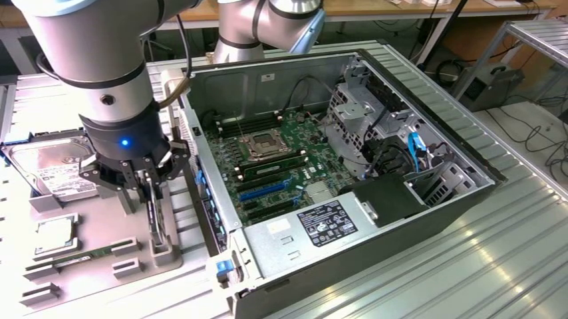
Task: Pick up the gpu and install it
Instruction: 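Pick up the gpu and move the gpu toward the slot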
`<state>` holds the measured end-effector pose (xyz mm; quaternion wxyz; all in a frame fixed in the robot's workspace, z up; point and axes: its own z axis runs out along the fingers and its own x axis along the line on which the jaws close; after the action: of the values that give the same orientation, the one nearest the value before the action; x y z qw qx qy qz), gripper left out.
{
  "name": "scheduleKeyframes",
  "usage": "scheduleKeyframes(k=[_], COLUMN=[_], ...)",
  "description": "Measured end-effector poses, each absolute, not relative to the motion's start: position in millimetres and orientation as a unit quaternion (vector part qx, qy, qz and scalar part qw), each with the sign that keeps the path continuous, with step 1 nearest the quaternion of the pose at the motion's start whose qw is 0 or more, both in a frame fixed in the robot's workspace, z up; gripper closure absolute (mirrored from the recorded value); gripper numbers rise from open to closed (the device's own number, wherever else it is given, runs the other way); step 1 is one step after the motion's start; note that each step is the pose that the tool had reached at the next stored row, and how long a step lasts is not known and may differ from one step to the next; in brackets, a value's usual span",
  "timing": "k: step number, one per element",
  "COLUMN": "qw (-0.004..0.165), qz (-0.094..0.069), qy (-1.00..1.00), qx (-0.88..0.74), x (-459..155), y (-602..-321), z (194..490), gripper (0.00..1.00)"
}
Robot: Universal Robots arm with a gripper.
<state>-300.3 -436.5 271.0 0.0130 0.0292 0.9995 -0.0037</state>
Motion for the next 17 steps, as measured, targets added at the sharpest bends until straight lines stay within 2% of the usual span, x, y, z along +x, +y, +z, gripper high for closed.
scheduleKeyframes(k=[17], qw=[0.013], qz=[-0.004], qy=[0.999], qx=[0.029], x=[-300.2], y=[-436.5], z=[275.4], gripper=[0.74])
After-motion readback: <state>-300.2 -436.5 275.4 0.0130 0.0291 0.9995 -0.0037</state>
